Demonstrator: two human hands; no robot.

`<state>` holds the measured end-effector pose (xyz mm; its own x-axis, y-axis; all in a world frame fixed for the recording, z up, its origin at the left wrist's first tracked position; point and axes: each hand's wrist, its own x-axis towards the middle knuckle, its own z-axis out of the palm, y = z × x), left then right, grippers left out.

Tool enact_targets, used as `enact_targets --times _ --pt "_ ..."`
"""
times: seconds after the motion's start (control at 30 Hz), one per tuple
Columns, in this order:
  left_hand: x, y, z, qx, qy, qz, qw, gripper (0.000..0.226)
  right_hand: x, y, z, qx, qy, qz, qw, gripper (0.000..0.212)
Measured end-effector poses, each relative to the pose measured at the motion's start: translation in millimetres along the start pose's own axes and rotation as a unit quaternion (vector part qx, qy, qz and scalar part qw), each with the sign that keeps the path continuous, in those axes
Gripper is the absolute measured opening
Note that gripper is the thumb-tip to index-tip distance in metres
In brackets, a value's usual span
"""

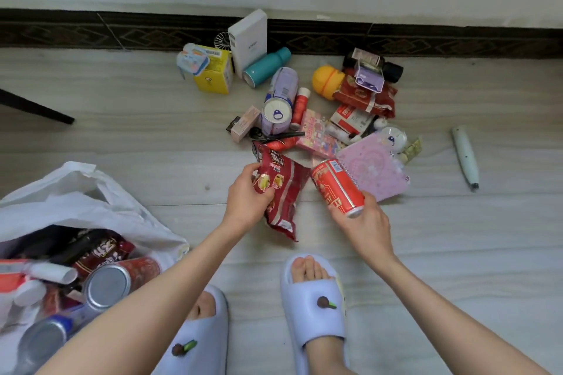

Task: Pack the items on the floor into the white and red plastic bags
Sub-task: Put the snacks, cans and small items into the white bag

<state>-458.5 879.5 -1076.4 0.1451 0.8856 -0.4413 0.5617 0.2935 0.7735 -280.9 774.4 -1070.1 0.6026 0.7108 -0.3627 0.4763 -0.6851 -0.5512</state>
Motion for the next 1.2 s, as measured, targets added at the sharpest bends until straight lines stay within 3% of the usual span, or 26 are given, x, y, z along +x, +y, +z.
enact_targets --times 0.17,0.3,0.53,0.7,0.8,0.93,1.2 --pt "-38 1 -56 -0.012 0.045 0.010 0.999 0.044 -28 -51 -20 0.034 -0.005 -0.057 0.998 0.060" --pt "-72 -8 -120 -0.019 0.092 0.027 0.995 0.043 -51 -105 -29 -0.018 -0.075 -0.152 0.985 0.062" --pt "-133 -44 -234 -0.030 0.206 -0.024 0.978 0.043 -99 -217 -3 -0.115 -0.237 -0.257 0.930 0.071" --pt "-170 -96 -281 -0.059 0.266 -0.094 0.957 0.049 -133 -262 46 -0.189 -0.288 -0.314 0.885 0.060" --pt "-183 -129 -299 -0.106 0.289 -0.138 0.941 0.049 -149 -278 78 -0.198 -0.315 -0.332 0.867 0.056" --pt "-187 -153 -299 -0.153 0.317 -0.135 0.926 0.047 -158 -293 114 -0.195 -0.325 -0.327 0.866 0.054" --pt "-168 -187 -294 -0.047 0.337 -0.146 0.929 0.050 -153 -291 154 -0.223 -0.330 -0.338 0.853 0.055"
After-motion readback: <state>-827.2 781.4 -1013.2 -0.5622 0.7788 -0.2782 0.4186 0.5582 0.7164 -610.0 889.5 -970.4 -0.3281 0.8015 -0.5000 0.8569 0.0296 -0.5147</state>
